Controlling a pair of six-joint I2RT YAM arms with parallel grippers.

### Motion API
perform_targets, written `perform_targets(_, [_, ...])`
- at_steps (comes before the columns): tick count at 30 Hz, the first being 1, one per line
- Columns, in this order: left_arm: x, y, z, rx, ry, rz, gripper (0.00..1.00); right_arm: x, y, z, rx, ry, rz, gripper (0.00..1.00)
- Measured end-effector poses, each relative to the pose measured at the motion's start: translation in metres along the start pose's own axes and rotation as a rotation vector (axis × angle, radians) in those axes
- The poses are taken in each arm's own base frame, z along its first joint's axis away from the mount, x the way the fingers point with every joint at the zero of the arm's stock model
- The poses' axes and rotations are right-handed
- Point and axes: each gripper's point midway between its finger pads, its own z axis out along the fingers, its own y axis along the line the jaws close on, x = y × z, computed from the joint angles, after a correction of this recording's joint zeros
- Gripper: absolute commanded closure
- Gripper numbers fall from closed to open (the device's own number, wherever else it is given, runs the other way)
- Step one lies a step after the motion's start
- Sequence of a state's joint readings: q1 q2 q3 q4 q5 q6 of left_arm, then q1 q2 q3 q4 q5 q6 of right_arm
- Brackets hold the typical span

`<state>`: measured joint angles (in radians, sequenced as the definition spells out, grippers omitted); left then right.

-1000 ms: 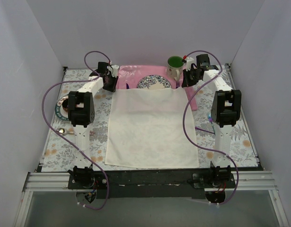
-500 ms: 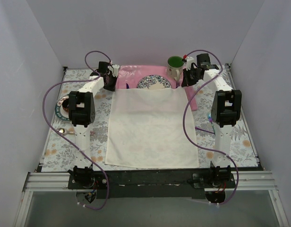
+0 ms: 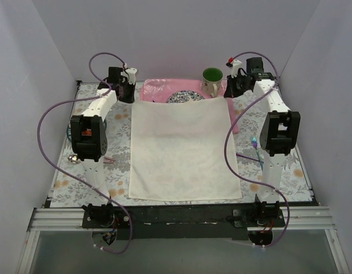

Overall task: Fold the napkin into a case and place the utensils inside
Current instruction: Pick up the flattened napkin from the center of the board, then fold the rectangle-folded napkin at the center of the board.

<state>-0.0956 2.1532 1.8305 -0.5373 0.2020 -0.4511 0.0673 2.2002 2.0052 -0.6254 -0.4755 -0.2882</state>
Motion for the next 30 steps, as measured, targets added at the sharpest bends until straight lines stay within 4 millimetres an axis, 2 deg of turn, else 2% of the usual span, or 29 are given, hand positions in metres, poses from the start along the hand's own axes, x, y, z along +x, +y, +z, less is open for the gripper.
perform_targets(4, [-0.019, -0.006, -0.037, 0.012, -0.071, 0.026, 1.00, -0.016, 0.010, -0.024, -0.015, -0.045, -0.037, 0.99])
perform_targets(8, [-0.022, -0.016, -0.065, 0.039, -0.108, 0.047, 1.00, -0.020, 0.023, -0.047, -0.033, -0.067, -0.077, 0.99])
perform_targets(11, [-0.014, -0.028, -0.083, 0.086, -0.117, 0.067, 1.00, -0.013, 0.035, -0.060, -0.055, -0.061, -0.100, 0.99])
perform_targets(17, [0.019, -0.057, -0.128, 0.174, -0.099, 0.128, 1.00, 0.031, 0.066, -0.085, -0.109, 0.005, -0.122, 0.99])
perform_targets(22, [0.043, -0.074, -0.167, 0.208, -0.102, 0.174, 1.00, 0.058, 0.091, -0.113, -0.122, 0.025, -0.149, 0.99])
perform_targets(25, [0.049, -0.079, -0.188, 0.204, -0.114, 0.177, 1.00, 0.060, 0.101, -0.128, -0.112, 0.006, -0.166, 0.99])
perform_targets(28, [0.040, -0.078, -0.199, 0.184, -0.145, 0.165, 1.00, 0.049, 0.103, -0.139, -0.084, -0.031, -0.181, 0.99])
perform_targets(30, [0.026, -0.073, -0.199, 0.159, -0.157, 0.146, 1.00, 0.039, 0.100, -0.143, -0.060, -0.050, -0.177, 0.99])
